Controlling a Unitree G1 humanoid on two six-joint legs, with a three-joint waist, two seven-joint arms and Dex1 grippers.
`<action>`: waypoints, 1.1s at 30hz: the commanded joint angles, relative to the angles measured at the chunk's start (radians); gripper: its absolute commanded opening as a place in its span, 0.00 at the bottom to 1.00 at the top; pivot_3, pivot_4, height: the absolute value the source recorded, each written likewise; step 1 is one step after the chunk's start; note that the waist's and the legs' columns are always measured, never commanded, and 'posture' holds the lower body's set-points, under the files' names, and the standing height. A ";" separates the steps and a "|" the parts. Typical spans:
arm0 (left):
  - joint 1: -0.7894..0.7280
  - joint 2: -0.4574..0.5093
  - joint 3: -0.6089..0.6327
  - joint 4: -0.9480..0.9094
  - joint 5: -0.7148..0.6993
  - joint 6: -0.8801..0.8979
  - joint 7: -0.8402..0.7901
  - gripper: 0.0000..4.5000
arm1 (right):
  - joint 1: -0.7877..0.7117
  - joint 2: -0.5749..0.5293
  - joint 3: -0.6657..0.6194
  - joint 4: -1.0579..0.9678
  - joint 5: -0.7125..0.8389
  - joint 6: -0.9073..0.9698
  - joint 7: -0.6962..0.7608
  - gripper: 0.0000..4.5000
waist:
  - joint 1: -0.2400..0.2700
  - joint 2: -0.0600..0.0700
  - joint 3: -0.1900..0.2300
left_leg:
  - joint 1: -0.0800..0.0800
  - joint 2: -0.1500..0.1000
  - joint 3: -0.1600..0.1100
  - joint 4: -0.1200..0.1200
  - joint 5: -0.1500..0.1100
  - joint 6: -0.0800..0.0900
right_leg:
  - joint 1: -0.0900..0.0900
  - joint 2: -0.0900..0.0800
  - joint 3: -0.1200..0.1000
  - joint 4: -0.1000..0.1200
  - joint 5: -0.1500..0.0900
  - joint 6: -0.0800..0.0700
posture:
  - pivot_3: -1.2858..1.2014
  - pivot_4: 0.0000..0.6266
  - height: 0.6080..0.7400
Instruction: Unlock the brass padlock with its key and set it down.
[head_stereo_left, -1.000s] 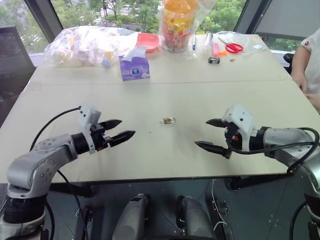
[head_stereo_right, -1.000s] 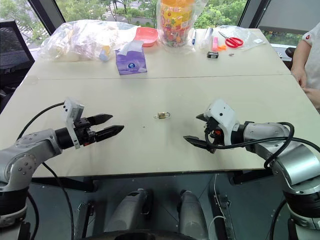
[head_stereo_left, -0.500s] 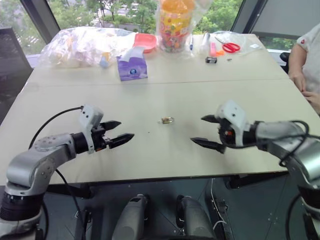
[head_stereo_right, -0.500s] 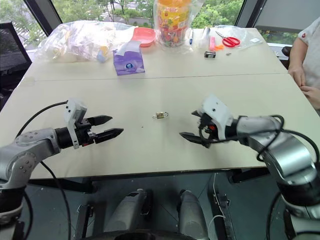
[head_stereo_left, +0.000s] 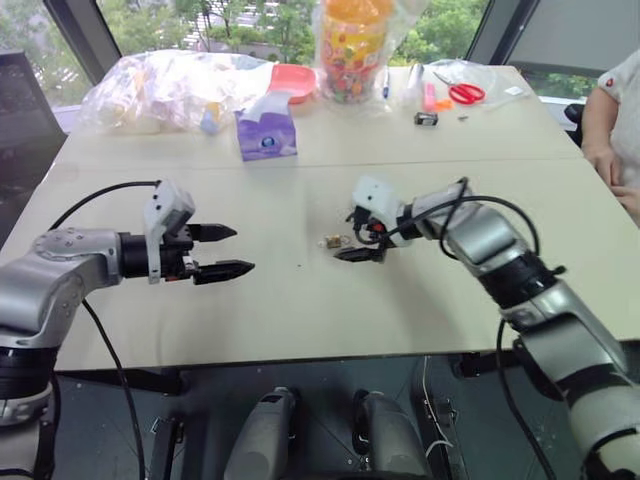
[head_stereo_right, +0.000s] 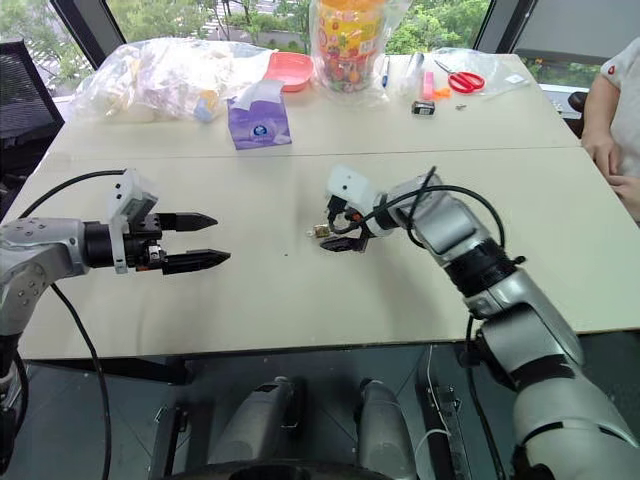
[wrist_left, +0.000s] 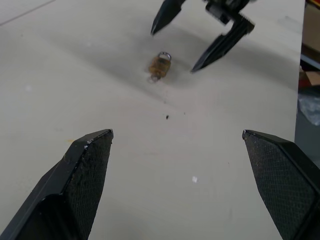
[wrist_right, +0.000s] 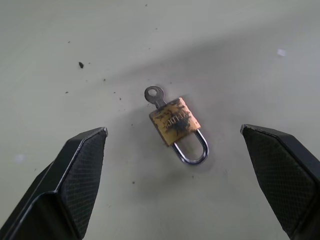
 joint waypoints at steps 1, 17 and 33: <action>0.033 -0.022 0.023 -0.068 -0.015 0.011 0.044 0.96 | -0.060 0.044 -0.005 0.146 -0.068 -0.117 0.032 1.00 | -0.005 0.000 0.000 | 0.000 0.000 0.000 0.000 0.000 -0.001 | 0.000 0.000 0.000 0.001 0.000 0.000 | 0.52 0.24 1.00; 0.058 -0.057 0.028 -0.091 -0.023 0.026 0.115 0.96 | -0.104 0.166 -0.047 0.442 -0.211 -0.357 0.108 0.15 | -0.020 0.000 0.000 | 0.019 0.003 -0.003 -0.001 0.005 -0.012 | 0.007 0.003 0.001 0.015 -0.002 -0.004 | 0.52 0.24 1.00; -0.321 -0.270 0.038 0.408 -0.076 -0.012 -0.008 0.96 | 0.135 0.005 -0.215 -0.348 -0.272 -0.575 -0.104 0.15 | -0.014 0.000 0.000 | 0.014 0.002 -0.003 -0.001 0.006 -0.010 | 0.005 0.003 0.001 0.017 0.000 0.000 | 0.52 0.24 1.00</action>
